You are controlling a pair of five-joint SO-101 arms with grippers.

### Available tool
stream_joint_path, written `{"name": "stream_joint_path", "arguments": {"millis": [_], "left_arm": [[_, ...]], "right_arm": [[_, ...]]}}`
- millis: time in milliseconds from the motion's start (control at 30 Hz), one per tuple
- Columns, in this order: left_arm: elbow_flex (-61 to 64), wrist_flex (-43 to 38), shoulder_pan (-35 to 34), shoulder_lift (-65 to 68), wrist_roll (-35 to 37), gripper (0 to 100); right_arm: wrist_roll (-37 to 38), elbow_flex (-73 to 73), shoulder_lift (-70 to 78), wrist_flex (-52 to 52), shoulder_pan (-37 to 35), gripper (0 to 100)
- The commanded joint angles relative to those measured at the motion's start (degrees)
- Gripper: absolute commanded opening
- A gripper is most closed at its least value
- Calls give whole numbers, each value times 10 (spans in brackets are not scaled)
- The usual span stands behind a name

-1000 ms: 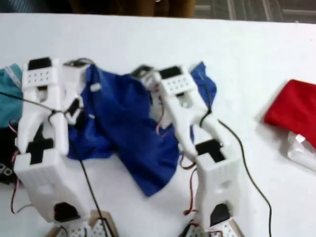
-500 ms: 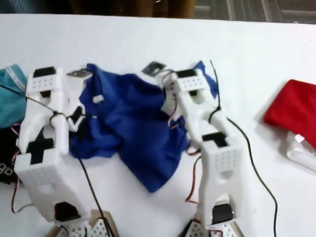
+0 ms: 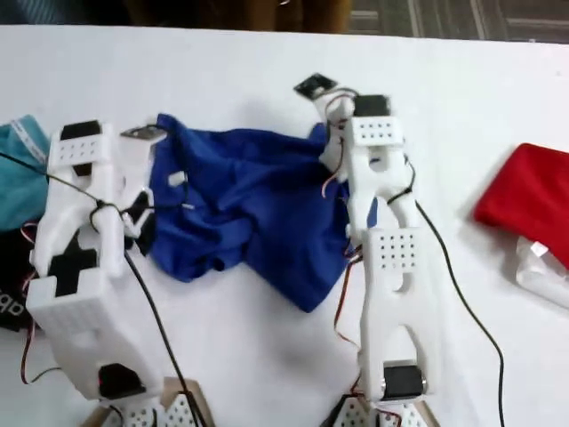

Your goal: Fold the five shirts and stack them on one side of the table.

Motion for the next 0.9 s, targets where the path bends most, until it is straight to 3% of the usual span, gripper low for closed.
{"name": "stream_joint_path", "arguments": {"millis": [0, 233, 467, 667, 867], "left_arm": [[0, 1, -6, -5, 5, 128], [-1, 21, -39, -11, 4, 128], [1, 21, -94, -11, 4, 128], [1, 21, -98, -11, 4, 128], [1, 21, -99, -11, 4, 128]], "right_arm": [[7, -67, -25, 26, 6, 20], [10, 81, -187, 26, -34, 21], [101, 542, -451, 17, -73, 22], [140, 898, -609, -129, -109, 22], [140, 1029, -642, -193, -223, 200]]}}
